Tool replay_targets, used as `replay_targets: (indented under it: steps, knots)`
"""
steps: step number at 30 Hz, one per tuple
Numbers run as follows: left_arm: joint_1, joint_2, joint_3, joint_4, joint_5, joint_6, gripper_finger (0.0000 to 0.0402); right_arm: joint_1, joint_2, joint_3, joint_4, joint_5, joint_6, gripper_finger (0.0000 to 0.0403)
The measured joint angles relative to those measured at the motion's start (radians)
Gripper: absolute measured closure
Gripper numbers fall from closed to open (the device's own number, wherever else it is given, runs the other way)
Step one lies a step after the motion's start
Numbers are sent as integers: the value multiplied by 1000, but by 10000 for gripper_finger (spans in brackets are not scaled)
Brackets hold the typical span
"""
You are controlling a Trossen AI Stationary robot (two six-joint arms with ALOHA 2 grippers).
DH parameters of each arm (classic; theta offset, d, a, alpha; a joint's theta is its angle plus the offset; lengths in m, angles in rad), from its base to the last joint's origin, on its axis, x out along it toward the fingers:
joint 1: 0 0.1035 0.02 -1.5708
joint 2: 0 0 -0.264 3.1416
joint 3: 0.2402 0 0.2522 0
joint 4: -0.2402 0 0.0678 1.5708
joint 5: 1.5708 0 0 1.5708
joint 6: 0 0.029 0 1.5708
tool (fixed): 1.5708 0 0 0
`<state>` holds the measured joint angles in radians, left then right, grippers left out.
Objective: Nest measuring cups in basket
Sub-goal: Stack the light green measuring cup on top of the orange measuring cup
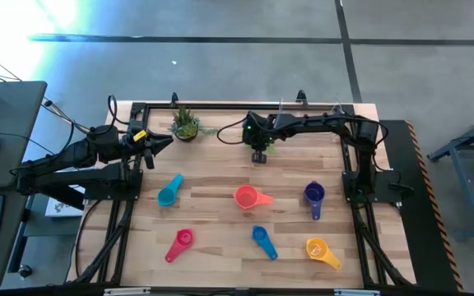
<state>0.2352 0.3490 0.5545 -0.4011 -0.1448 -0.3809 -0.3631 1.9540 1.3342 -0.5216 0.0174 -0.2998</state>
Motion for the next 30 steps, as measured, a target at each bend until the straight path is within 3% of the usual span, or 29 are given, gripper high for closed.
replay_targets:
  steps: [15, 30]
  knots:
    - [0, 0, 0, 0, 0, -1, 344, 171, -7, 308, -399, 86, 105, 402]
    - [0, 0, 0, 0, 2, -10, 344, 441, -7, 405, -500, 79, 214, 402]
